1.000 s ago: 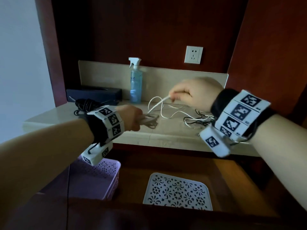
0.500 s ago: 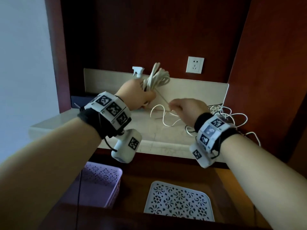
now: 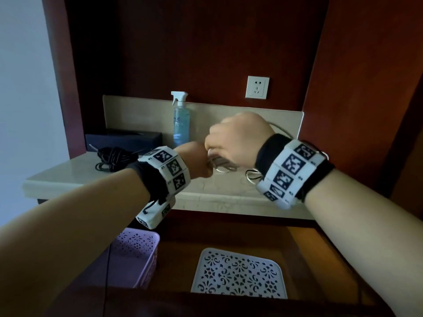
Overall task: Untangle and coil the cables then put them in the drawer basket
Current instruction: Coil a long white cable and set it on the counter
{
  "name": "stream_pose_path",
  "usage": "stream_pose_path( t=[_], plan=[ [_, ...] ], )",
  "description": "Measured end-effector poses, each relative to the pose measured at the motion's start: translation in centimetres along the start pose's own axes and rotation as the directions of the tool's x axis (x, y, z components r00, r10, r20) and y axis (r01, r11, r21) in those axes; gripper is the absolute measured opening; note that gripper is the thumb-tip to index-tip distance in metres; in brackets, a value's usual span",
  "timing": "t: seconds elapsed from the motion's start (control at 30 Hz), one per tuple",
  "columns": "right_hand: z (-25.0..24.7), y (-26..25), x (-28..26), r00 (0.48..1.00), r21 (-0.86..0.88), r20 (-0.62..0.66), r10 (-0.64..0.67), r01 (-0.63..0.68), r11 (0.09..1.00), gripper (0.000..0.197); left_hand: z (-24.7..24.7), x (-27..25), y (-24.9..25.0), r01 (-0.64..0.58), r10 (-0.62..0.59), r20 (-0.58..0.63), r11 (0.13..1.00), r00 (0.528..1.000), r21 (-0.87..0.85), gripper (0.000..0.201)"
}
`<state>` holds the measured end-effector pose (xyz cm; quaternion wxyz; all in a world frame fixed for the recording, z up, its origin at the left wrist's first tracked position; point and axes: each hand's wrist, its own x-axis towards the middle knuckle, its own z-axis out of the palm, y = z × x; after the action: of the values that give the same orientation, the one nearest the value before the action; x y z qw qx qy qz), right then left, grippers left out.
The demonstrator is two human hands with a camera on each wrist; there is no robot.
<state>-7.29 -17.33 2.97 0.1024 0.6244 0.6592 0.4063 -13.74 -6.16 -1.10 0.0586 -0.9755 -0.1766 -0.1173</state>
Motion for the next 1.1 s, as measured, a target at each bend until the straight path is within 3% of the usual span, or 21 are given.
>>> stream_pose_path(
  t=[0.07,0.17,0.27,0.33,0.4,0.47,0.53,0.6,0.7,0.77,0.8,0.87,0.93,1.0,1.1],
  plan=[
    [-0.2,1.7,-0.2,0.994,0.147,0.002,0.109,-0.108,0.983,0.025,0.2,-0.2,0.5,-0.035,0.035,0.014,0.999,0.999,0.007,0.009],
    [-0.2,3.2,-0.6,0.966,0.284,0.103,0.238,-0.257,0.923,0.022,-0.2,-0.8,0.6,-0.088,0.085,-0.036,0.991,0.996,-0.105,0.015],
    [0.8,3.9,-1.0,0.927,0.492,0.214,0.307,-0.374,0.786,0.014,-1.1,-1.5,0.5,-0.141,0.117,-0.121,0.968,0.986,-0.208,0.022],
    [1.6,4.3,-1.3,0.914,0.594,0.223,0.339,-0.403,0.696,0.013,-1.6,-1.8,0.3,-0.127,0.067,-0.177,0.926,0.982,-0.356,0.019],
    [2.7,4.1,-1.5,0.897,0.623,0.249,0.364,-0.436,0.649,0.023,-2.2,-2.1,-0.1,-0.113,0.005,-0.222,0.874,0.975,-0.473,0.023],
    [3.4,3.5,-1.7,0.865,0.64,0.264,0.426,-0.488,0.593,0.017,-2.4,-2.1,-0.4,-0.103,-0.06,-0.264,0.821,0.963,-0.562,0.026],
    [3.7,2.6,-1.8,0.854,0.687,0.232,0.465,-0.482,0.543,0.018,-2.8,-2.0,-0.5,-0.092,-0.173,-0.283,0.683,0.943,-0.724,0.036],
    [3.9,2.0,-1.8,0.86,0.683,0.217,0.462,-0.472,0.557,0.025,-3.2,-1.5,-1.0,-0.081,-0.29,-0.279,0.546,0.915,-0.834,0.046],
    [3.9,1.6,-2.4,0.857,0.529,0.281,0.432,-0.514,0.675,0.03,-3.7,-1.0,-2.5,-0.138,-0.42,-0.268,0.314,0.867,-0.939,0.018],
    [3.7,1.2,-2.8,0.864,0.431,0.3,0.405,-0.501,0.75,0.031,-3.7,-0.7,-4.0,-0.156,-0.456,-0.235,0.205,0.859,-0.966,0.014],
    [3.5,1.1,-2.8,0.889,0.363,0.266,0.372,-0.45,0.816,0.03,-3.4,-0.7,-4.7,-0.123,-0.463,-0.234,0.258,0.855,-0.958,0.013],
    [2.8,0.7,-2.7,0.943,0.169,0.178,0.282,-0.312,0.935,0.026,-2.4,-0.6,-5.5,-0.004,-0.469,-0.274,0.499,0.84,-0.867,0.011],
    [1.6,0.3,-2.0,0.981,0.028,0.08,0.177,-0.18,0.983,0.028,-1.3,-0.5,-5.5,0.129,-0.45,-0.286,0.693,0.846,-0.709,0.015],
    [0.1,-0.1,-1.2,0.994,-0.012,-0.016,0.112,-0.112,0.994,0.034,-0.3,-0.3,-5.3,0.171,-0.379,-0.226,0.771,0.897,-0.614,0.017],
    [-1.4,-0.5,-0.1,0.981,0.06,-0.184,0.059,-0.049,0.997,0.034,0.3,-0.3,-4.1,0.132,-0.225,-0.131,0.856,0.965,-0.499,0.011]
  ],
)
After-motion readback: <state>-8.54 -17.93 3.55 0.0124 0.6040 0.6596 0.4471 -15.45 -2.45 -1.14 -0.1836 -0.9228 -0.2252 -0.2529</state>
